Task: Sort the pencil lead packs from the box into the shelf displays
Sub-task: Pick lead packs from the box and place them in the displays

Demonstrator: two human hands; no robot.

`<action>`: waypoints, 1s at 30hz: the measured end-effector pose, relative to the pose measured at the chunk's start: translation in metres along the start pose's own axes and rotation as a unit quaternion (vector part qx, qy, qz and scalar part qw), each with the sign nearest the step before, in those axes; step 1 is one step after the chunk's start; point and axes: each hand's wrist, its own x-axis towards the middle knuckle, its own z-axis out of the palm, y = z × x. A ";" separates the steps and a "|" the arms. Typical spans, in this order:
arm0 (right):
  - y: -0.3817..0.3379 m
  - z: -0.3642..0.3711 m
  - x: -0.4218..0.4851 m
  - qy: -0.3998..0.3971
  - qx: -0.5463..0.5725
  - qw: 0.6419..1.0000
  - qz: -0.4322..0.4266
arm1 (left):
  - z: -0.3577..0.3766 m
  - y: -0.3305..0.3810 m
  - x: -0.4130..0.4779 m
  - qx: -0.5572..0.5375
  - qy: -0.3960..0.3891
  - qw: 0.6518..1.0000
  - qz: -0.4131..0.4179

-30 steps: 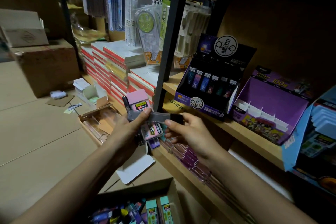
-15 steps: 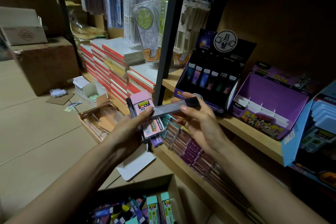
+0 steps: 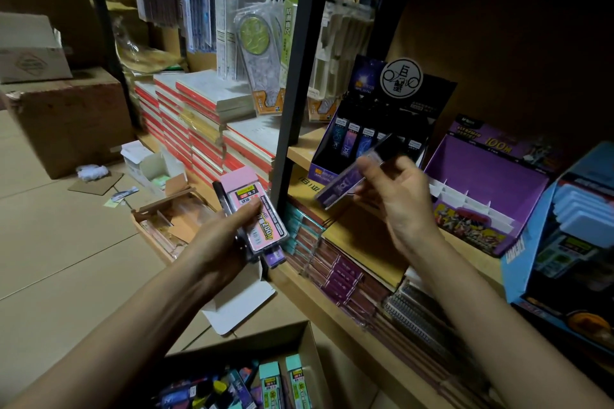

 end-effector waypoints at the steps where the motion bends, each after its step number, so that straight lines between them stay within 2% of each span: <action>1: -0.006 -0.009 0.007 0.015 -0.033 0.999 -0.023 | 0.000 -0.001 0.001 0.014 0.001 1.000 0.006; 6: -0.026 -0.059 0.048 0.046 -0.223 0.969 -0.100 | 0.001 -0.006 0.005 0.065 0.007 0.998 0.019; 13: -0.020 -0.080 0.082 0.044 -0.385 0.918 -0.086 | 0.002 -0.009 0.011 0.050 0.013 0.998 0.021; 19: -0.014 -0.080 0.090 0.035 -0.430 0.898 -0.087 | -0.001 -0.009 0.010 0.069 0.002 0.997 0.028; 26: -0.011 -0.074 0.098 0.006 -0.412 0.910 -0.050 | 0.000 -0.011 0.010 0.087 -0.013 0.995 0.037; 30: -0.009 -0.072 0.104 0.014 -0.389 0.921 0.007 | -0.001 -0.013 0.012 0.098 -0.021 0.994 0.038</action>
